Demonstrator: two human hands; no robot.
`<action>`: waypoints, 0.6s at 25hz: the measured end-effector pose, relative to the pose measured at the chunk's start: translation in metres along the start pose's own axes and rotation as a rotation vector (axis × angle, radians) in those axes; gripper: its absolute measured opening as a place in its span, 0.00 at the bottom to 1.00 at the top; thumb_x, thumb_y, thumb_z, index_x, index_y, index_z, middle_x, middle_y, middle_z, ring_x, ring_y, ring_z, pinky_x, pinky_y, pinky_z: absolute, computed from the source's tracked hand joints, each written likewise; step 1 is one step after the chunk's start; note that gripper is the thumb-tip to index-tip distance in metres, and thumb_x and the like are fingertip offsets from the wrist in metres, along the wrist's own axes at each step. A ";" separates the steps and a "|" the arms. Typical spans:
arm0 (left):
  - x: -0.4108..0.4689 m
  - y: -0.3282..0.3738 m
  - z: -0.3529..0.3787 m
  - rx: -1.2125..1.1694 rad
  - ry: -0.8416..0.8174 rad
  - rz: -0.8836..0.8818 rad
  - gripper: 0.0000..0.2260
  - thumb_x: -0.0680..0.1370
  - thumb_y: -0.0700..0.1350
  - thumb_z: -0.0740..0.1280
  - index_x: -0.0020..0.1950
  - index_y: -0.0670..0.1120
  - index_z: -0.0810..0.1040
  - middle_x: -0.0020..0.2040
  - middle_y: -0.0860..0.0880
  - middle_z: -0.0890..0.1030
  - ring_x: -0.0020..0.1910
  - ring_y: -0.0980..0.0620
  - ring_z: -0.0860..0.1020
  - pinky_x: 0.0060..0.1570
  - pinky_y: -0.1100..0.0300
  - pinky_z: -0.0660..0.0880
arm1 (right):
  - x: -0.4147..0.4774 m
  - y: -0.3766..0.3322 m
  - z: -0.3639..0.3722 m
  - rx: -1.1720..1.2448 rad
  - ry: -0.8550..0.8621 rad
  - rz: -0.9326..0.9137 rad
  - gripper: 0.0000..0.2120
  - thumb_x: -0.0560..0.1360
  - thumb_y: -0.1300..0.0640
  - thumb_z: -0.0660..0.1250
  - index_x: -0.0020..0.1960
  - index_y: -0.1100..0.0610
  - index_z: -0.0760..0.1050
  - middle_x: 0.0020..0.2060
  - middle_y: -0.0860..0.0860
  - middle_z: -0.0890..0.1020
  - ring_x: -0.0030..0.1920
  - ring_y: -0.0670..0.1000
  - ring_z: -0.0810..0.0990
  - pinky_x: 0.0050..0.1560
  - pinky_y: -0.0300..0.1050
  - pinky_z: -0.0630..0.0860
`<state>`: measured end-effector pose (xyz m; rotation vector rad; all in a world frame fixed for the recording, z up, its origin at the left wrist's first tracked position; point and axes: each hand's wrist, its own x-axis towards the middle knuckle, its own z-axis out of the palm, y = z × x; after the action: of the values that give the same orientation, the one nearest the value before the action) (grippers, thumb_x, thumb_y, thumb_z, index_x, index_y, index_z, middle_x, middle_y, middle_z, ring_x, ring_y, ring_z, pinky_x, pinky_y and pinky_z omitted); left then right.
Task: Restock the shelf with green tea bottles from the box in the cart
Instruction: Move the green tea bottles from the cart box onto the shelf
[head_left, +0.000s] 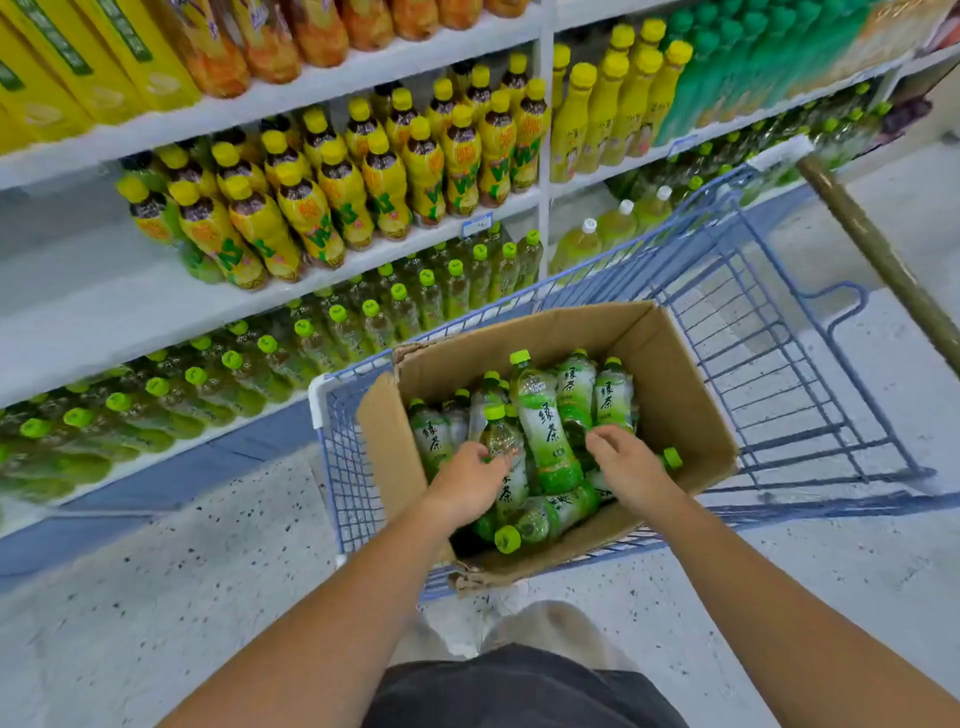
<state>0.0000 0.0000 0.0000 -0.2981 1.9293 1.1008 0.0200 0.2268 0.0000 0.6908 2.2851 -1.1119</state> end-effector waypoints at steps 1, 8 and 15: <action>0.006 -0.002 0.006 -0.037 0.010 -0.019 0.15 0.83 0.57 0.61 0.63 0.48 0.69 0.38 0.54 0.73 0.34 0.55 0.72 0.36 0.57 0.66 | 0.012 0.001 0.002 -0.054 -0.033 -0.016 0.23 0.82 0.42 0.57 0.71 0.53 0.70 0.64 0.50 0.77 0.57 0.50 0.74 0.59 0.49 0.69; 0.047 -0.018 0.037 -0.018 0.129 -0.114 0.14 0.79 0.47 0.69 0.60 0.45 0.70 0.52 0.43 0.80 0.48 0.44 0.78 0.46 0.57 0.72 | 0.065 0.009 0.033 -0.156 -0.164 0.065 0.34 0.79 0.40 0.64 0.78 0.55 0.60 0.72 0.51 0.70 0.67 0.54 0.72 0.61 0.47 0.68; 0.075 -0.022 0.073 0.076 0.360 -0.123 0.35 0.71 0.47 0.80 0.68 0.39 0.64 0.66 0.40 0.71 0.64 0.38 0.75 0.60 0.49 0.73 | 0.089 0.019 0.054 0.001 -0.116 0.072 0.19 0.67 0.45 0.76 0.53 0.50 0.75 0.47 0.47 0.82 0.44 0.47 0.80 0.42 0.44 0.77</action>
<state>0.0093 0.0597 -0.0877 -0.5974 2.2281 0.9376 -0.0228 0.2127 -0.0953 0.6850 2.1459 -1.0903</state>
